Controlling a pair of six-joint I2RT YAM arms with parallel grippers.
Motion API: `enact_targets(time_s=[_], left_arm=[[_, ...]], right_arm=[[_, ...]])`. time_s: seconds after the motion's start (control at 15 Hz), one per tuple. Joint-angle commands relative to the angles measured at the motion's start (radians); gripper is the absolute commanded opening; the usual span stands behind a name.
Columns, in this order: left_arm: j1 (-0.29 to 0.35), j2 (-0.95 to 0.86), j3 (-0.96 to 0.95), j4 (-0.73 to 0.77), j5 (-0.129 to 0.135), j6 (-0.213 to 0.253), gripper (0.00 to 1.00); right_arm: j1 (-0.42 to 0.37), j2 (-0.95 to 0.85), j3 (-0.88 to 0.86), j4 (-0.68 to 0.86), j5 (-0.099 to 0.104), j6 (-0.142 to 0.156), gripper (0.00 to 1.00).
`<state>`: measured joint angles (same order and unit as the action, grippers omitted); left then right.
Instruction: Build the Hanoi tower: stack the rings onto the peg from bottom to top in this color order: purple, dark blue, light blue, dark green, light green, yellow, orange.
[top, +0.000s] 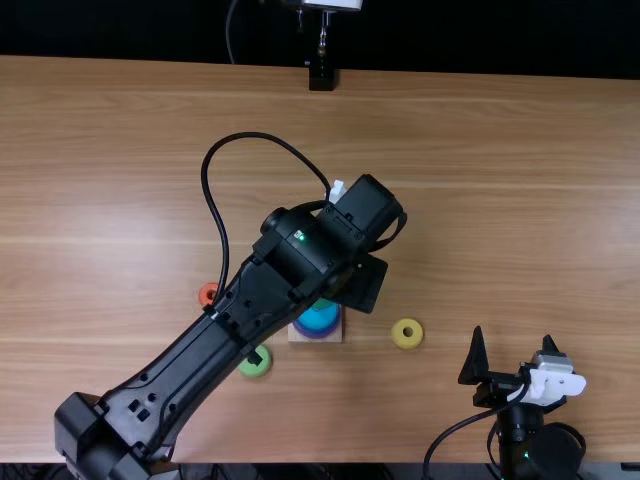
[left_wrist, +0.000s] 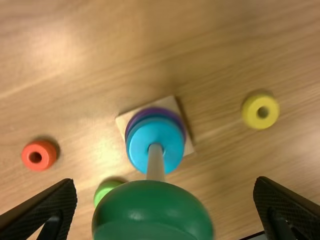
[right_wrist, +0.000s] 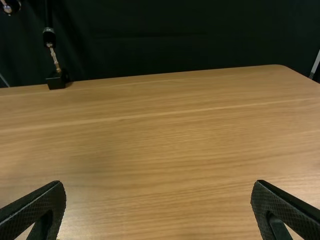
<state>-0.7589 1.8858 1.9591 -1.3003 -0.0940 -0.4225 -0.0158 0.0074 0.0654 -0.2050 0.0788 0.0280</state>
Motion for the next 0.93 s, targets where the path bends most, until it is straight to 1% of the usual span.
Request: enact_targets(time_s=[0.0, 0.13, 0.33, 0.53, 0.6, 0.67, 0.73, 0.87], left_arm=[[0.021, -0.005, 0.044, 0.003, -0.005, 0.003, 1.00], [0.024, -0.011, 0.072, 0.001, -0.007, 0.003, 1.00], [0.053, -0.030, 0.115, -0.009, -0.007, 0.001, 1.00], [0.056, -0.056, 0.176, -0.077, -0.009, -0.001, 1.00], [0.059, -0.068, 0.176, -0.110, -0.011, -0.001, 0.63], [0.067, -0.074, 0.172, -0.137, -0.011, -0.001, 0.19], [0.070, -0.076, 0.170, -0.158, -0.011, -0.003, 0.00], [0.069, -0.080, 0.169, -0.172, -0.011, -0.003, 0.00]], right_arm=[[-0.001, -0.007, -0.050, -0.061, 0.013, 0.003, 1.00], [-0.001, -0.007, -0.050, -0.061, 0.013, 0.003, 1.00], [-0.001, -0.007, -0.050, -0.061, 0.013, 0.003, 1.00], [-0.001, -0.007, -0.050, -0.061, 0.013, 0.003, 1.00], [-0.001, -0.007, -0.050, -0.061, 0.013, 0.003, 1.00], [-0.001, -0.007, -0.050, -0.061, 0.013, 0.003, 1.00], [-0.001, -0.007, -0.050, -0.061, 0.013, 0.003, 1.00], [-0.001, -0.007, -0.050, -0.061, 0.013, 0.003, 1.00]])
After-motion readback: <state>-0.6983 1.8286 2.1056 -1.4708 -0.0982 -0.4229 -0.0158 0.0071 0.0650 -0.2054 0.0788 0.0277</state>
